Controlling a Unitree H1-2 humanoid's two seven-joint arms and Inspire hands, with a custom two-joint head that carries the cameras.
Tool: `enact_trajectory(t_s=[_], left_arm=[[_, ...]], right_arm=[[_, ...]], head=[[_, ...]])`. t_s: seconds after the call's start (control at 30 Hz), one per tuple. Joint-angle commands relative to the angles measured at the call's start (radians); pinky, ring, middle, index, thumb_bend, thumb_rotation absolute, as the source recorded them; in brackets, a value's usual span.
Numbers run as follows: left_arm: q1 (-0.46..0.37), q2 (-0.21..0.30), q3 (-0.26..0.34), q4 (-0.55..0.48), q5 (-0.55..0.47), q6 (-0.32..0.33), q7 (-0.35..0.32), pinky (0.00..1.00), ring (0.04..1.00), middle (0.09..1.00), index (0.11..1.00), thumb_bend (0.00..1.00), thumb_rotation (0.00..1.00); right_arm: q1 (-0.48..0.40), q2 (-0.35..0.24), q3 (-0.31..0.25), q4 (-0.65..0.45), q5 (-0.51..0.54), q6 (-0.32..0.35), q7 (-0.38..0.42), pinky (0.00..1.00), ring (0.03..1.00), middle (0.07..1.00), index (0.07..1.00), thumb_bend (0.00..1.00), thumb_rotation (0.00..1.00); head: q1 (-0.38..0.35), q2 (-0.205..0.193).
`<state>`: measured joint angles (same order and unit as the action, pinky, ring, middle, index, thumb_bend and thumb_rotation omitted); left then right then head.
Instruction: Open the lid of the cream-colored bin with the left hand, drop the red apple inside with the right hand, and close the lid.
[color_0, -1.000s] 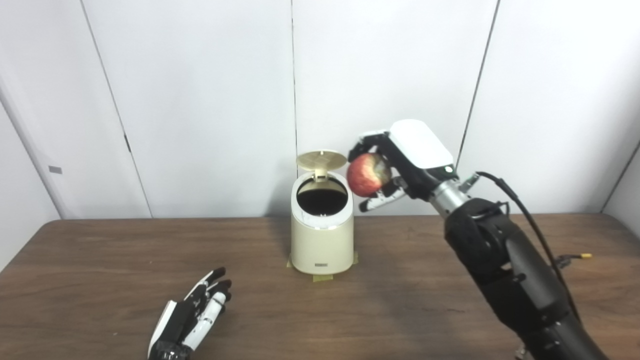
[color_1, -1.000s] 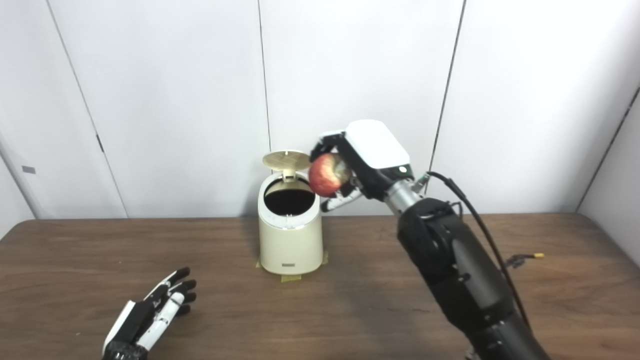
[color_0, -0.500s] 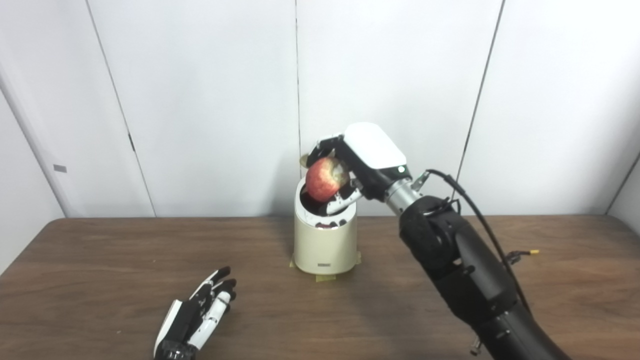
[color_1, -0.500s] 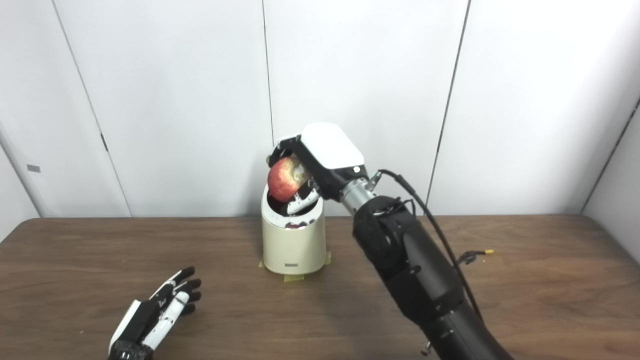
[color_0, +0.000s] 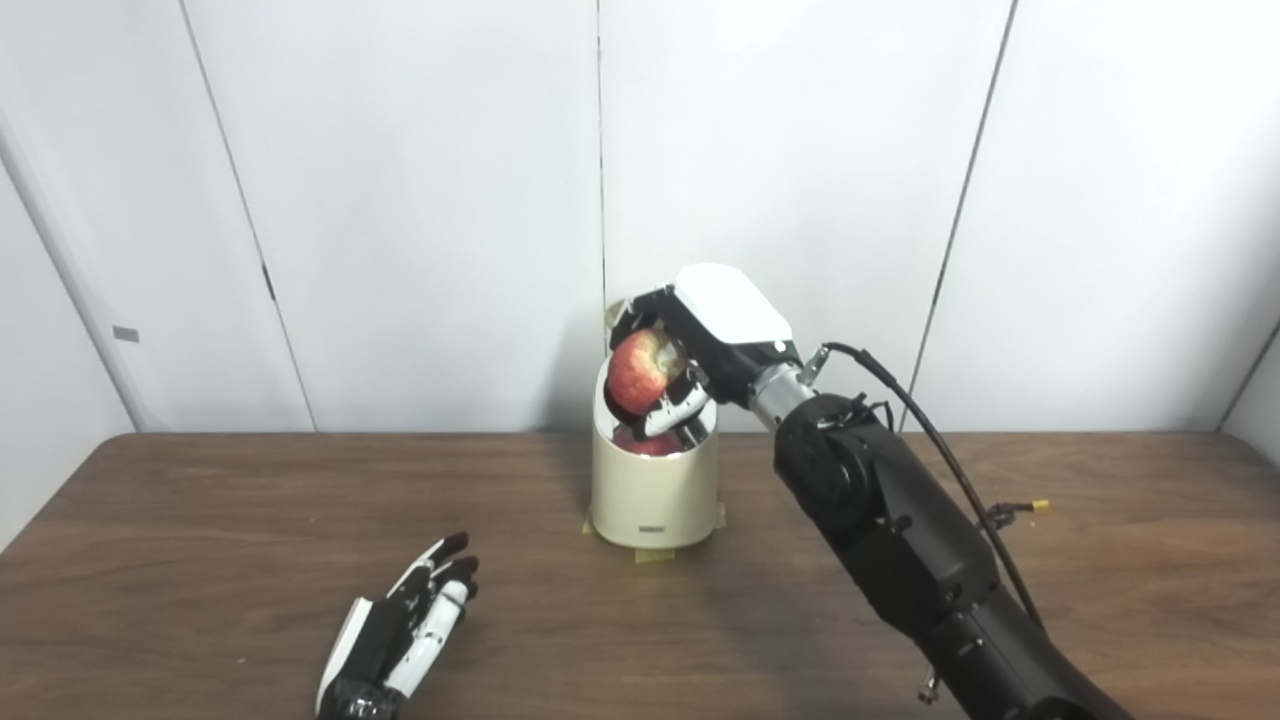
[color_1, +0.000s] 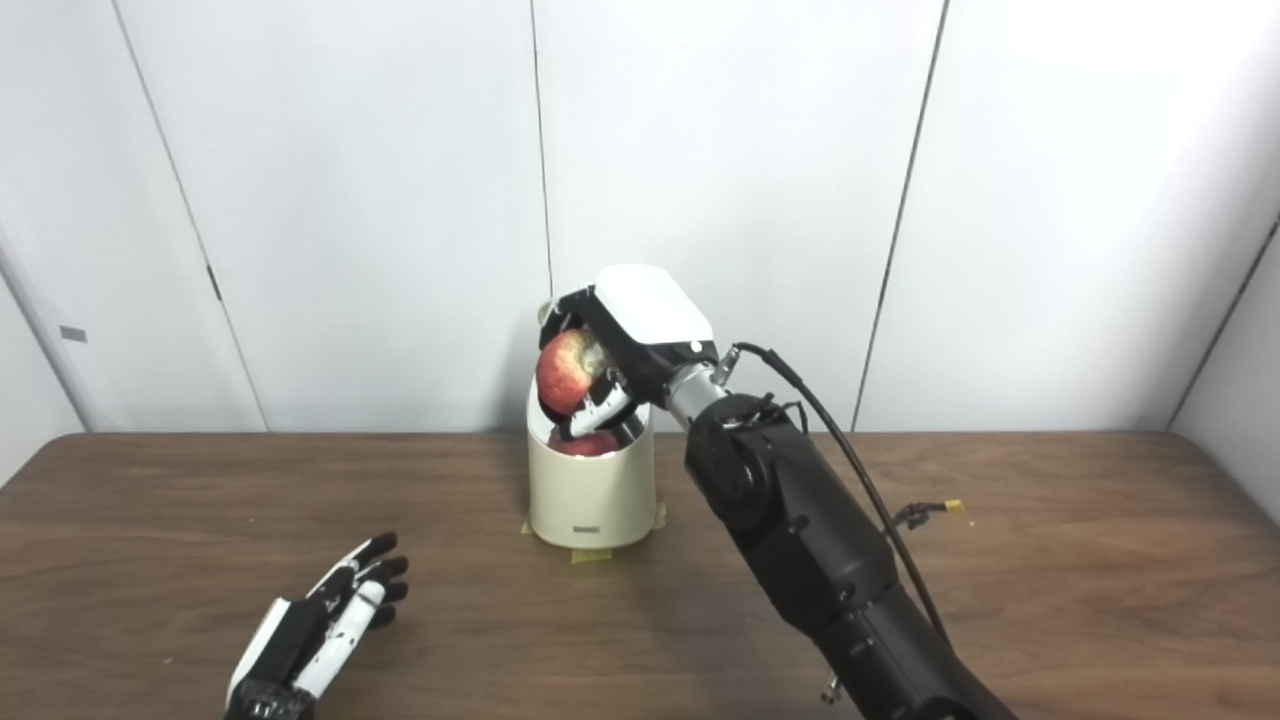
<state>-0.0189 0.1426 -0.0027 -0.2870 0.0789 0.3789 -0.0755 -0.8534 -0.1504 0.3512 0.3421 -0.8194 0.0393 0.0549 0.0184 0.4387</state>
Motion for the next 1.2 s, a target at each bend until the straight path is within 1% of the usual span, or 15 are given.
enact_trajectory(t_s=[0.0,0.4,0.53,0.57,0.6,0.63,0.7,0.73,0.77,0.83,0.87,0.93,1.0,1.1,1.17], left_arm=[[-0.011,-0.005,-0.001,-0.025,0.004,-0.013,0.008,0.85,0.849,0.878,0.926,0.30,0.72],[-0.011,-0.006,0.006,-0.031,-0.003,-0.013,0.004,0.85,0.844,0.877,0.929,0.30,0.73],[-0.014,-0.005,0.009,-0.033,-0.009,-0.006,0.001,0.84,0.843,0.876,0.932,0.29,0.71],[-0.014,-0.005,0.009,-0.034,-0.008,-0.005,0.001,0.85,0.843,0.877,0.932,0.29,0.71],[-0.015,-0.004,0.009,-0.035,-0.009,-0.003,0.000,0.85,0.843,0.877,0.932,0.29,0.72],[-0.015,-0.003,0.010,-0.034,-0.010,-0.006,-0.001,0.85,0.843,0.876,0.934,0.29,0.72],[-0.016,-0.002,0.010,-0.033,-0.010,-0.008,-0.002,0.84,0.842,0.875,0.934,0.30,0.72],[-0.017,-0.002,0.011,-0.033,-0.011,-0.007,-0.002,0.84,0.841,0.874,0.935,0.30,0.72],[-0.017,-0.003,0.012,-0.033,-0.012,-0.007,-0.002,0.84,0.840,0.875,0.935,0.30,0.71],[-0.018,-0.004,0.013,-0.034,-0.013,-0.004,-0.002,0.84,0.836,0.874,0.933,0.30,0.71],[-0.018,-0.004,0.013,-0.035,-0.015,-0.004,-0.003,0.84,0.837,0.876,0.933,0.30,0.71],[-0.018,-0.004,0.012,-0.035,-0.015,-0.004,-0.004,0.84,0.839,0.878,0.934,0.29,0.71],[-0.018,-0.004,0.011,-0.034,-0.015,-0.003,-0.006,0.83,0.838,0.878,0.933,0.30,0.70],[-0.018,-0.003,0.010,-0.029,-0.015,-0.009,-0.007,0.83,0.840,0.879,0.933,0.30,0.70],[-0.017,-0.004,0.012,-0.029,-0.020,-0.010,-0.009,0.84,0.844,0.883,0.934,0.30,0.69]], right_arm=[[-0.083,-0.008,-0.008,0.000,-0.004,-0.012,-0.041,0.33,0.409,0.513,0.503,0.50,0.00],[-0.111,-0.020,0.013,0.077,-0.008,0.001,-0.054,0.37,0.413,0.503,0.537,0.50,0.00],[-0.111,-0.026,0.027,0.071,-0.022,0.016,-0.039,0.43,0.429,0.509,0.513,0.52,0.00],[-0.111,-0.026,0.028,0.071,-0.024,0.018,-0.039,0.30,0.335,0.490,0.502,0.52,0.00],[-0.110,-0.027,0.031,0.070,-0.025,0.016,-0.039,0.23,0.286,0.481,0.496,0.53,0.00],[-0.109,-0.028,0.033,0.070,-0.026,0.015,-0.038,0.13,0.187,0.327,0.495,0.53,0.08],[-0.109,-0.030,0.037,0.071,-0.028,0.013,-0.036,0.11,0.195,0.327,0.494,0.52,0.12],[-0.110,-0.031,0.040,0.069,-0.033,0.019,-0.029,0.17,0.278,0.400,0.494,0.52,0.13],[-0.111,-0.034,0.044,0.068,-0.037,0.023,-0.023,0.37,0.457,0.540,0.495,0.52,0.14],[-0.112,-0.037,0.050,0.065,-0.043,0.032,-0.013,0.60,0.652,0.697,0.496,0.52,0.15],[-0.113,-0.038,0.052,0.062,-0.045,0.036,-0.009,0.58,0.657,0.707,0.578,0.69,0.17],[-0.112,-0.039,0.055,0.057,-0.047,0.042,-0.006,0.53,0.629,0.686,0.656,0.83,0.19],[-0.111,-0.040,0.055,0.055,-0.045,0.042,-0.008,0.55,0.645,0.697,0.680,0.87,0.20],[-0.110,-0.039,0.053,0.051,-0.043,0.047,-0.007,0.50,0.602,0.664,0.697,0.88,0.19],[-0.108,-0.039,0.052,0.047,-0.043,0.052,-0.004,0.53,0.636,0.682,0.700,0.88,0.20]], head=[[0.000,0.001],[-0.007,0.010],[-0.011,0.011],[-0.011,0.011],[-0.009,0.012],[-0.011,0.012],[-0.012,0.012],[-0.012,0.013],[-0.012,0.014],[-0.014,0.015],[-0.014,0.015],[-0.014,0.015],[-0.013,0.016],[-0.013,0.017],[-0.014,0.018]])
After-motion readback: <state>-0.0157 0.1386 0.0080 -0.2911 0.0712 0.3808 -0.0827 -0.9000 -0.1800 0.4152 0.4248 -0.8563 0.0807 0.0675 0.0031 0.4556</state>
